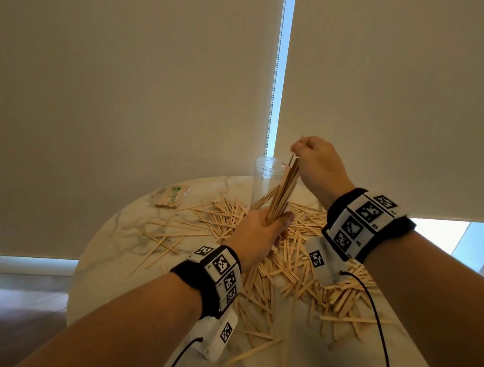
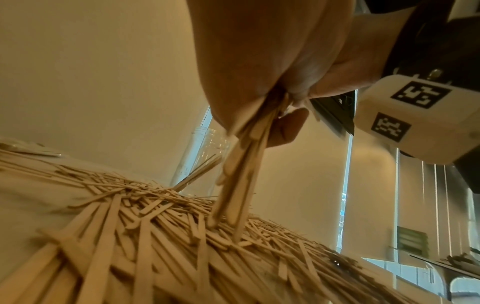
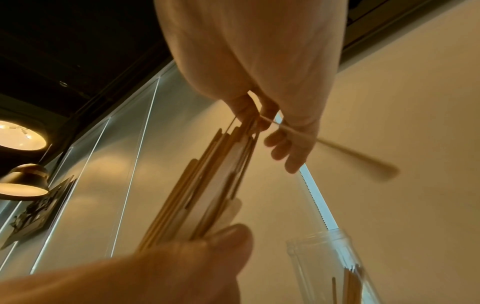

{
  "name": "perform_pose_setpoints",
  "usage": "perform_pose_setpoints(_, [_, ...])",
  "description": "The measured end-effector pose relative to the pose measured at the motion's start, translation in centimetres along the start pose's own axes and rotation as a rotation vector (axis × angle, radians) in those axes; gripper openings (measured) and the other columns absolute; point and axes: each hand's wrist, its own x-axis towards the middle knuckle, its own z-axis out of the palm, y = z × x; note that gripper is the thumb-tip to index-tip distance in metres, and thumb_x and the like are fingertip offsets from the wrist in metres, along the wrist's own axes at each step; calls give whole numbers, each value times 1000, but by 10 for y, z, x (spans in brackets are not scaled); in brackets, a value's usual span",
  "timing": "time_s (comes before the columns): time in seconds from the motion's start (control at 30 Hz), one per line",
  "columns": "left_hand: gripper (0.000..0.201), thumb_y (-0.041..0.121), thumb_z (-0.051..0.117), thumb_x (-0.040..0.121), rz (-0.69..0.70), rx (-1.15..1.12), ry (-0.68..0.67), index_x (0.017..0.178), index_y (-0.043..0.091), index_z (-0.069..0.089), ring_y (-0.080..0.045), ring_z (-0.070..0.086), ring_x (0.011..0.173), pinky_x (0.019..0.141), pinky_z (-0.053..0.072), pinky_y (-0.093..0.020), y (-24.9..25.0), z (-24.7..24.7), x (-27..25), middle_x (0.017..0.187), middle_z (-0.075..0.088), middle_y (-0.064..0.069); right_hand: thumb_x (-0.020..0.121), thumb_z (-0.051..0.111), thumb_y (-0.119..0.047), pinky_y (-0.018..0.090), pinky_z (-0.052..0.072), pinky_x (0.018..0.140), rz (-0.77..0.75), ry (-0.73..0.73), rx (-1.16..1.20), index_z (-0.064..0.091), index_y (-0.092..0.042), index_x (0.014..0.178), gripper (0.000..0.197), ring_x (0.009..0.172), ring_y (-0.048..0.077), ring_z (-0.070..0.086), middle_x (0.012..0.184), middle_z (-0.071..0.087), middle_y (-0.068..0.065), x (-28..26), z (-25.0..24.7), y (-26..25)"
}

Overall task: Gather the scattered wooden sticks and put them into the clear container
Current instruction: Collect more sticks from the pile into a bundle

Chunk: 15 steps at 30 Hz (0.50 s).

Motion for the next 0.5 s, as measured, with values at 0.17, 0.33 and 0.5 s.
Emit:
perform_pose_setpoints(0.17, [29,36,56,99,-71,-134,58,109,10,63,-16,64,85,65,62,-38,-4,-2,1,98,66,-10,100,48,-19,9,37,64,-40,101,-7,76,-11,103,29,81,-3,56,107,69,-4,0,-1,6])
perform_pose_setpoints(0.33, [32,44,55,97,-35,-162,176,110,17,66,-17,68,102,82,61,-42,-4,-12,5,110,71,-5,98,55,-20,33,49,92,50,-122,-43,76,-16,102,22,95,8,59,106,69,-6,-8,-2,10])
perform_pose_setpoints(0.5, [31,40,52,100,7,-252,163,113,11,51,-13,54,53,61,57,-35,4,-5,7,76,58,-7,97,63,-23,23,49,71,-2,-248,-112,75,-12,103,17,75,5,58,81,66,-8,-14,8,12])
